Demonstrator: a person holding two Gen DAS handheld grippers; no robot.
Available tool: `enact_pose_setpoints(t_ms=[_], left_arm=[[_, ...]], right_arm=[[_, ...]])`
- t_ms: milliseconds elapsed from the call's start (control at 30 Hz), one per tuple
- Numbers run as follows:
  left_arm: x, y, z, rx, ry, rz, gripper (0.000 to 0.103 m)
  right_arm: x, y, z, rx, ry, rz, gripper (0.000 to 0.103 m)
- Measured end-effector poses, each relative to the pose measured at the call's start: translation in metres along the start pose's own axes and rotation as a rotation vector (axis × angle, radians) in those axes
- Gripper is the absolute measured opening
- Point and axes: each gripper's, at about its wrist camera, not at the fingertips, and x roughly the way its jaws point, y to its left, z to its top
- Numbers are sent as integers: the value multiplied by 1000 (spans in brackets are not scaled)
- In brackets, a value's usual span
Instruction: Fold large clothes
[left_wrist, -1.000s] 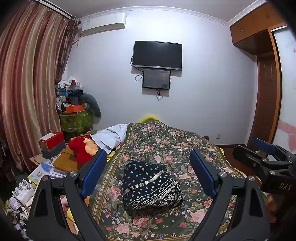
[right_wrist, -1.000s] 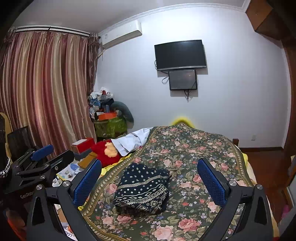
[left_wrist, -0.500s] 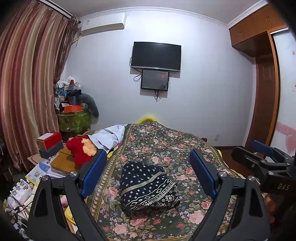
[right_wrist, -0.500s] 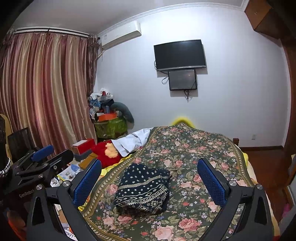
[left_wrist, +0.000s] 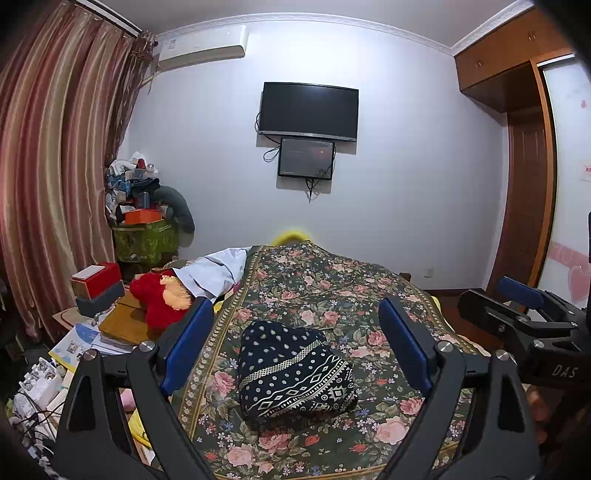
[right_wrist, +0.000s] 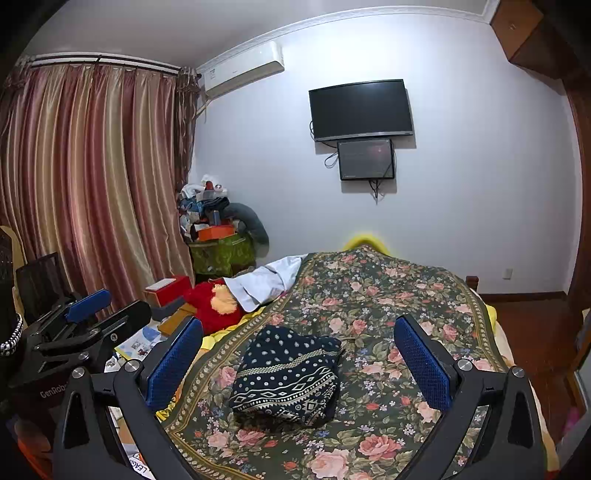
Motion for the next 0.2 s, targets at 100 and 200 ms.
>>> enact_pose_setpoints(t_ms=[100,200], left_arm=[[0,1,0,1,0,-1,91],[3,6,1,4,7,-7,91]], right_arm=[[0,1,0,0,0,-1,103],[0,1,0,0,-1,-3,103]])
